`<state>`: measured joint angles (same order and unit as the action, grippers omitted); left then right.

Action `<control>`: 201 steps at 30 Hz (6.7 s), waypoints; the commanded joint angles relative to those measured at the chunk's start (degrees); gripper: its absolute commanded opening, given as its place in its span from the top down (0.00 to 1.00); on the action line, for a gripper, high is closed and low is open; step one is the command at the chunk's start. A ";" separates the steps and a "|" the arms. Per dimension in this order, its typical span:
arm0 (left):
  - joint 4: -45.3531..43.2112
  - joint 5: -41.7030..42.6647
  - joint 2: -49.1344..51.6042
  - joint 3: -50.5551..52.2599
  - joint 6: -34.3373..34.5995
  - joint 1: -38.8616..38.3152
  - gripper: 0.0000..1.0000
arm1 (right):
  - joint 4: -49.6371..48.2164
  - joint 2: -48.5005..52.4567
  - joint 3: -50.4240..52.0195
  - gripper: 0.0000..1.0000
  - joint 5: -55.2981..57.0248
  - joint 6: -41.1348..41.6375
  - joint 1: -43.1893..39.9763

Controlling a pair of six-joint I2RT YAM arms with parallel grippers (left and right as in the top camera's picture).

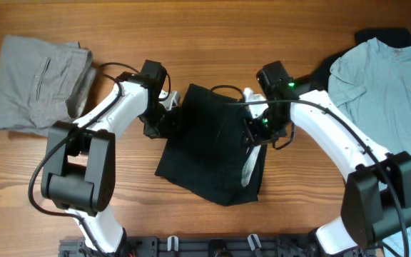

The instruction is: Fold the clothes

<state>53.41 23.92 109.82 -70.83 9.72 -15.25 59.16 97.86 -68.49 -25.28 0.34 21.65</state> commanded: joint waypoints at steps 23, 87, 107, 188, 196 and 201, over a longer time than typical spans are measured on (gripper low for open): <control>-0.48 -7.30 -0.15 13.09 19.58 -4.79 0.96 | -9.20 -12.98 2.75 0.72 5.35 16.15 -3.34; -6.97 2.27 -4.74 18.56 24.02 -15.04 0.96 | 5.35 -13.79 0.61 0.00 29.29 28.46 -4.90; -4.70 9.25 -5.31 9.94 15.30 -8.98 0.96 | 6.54 -21.31 -2.32 0.00 36.41 25.94 -8.24; -19.78 -4.09 -6.75 9.62 28.94 15.19 0.96 | -11.98 -15.45 0.83 0.73 7.10 5.49 -10.88; 1.73 0.22 -6.95 -11.30 13.62 8.96 0.81 | -24.76 -6.78 1.38 0.73 13.66 7.82 -10.16; 3.74 -0.02 -6.58 -9.77 13.29 -5.73 0.58 | -23.91 -9.29 0.09 0.73 13.07 13.84 -15.98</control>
<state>57.87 22.61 103.11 -81.60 25.61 -12.78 34.65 90.72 -67.57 -13.30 10.50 8.82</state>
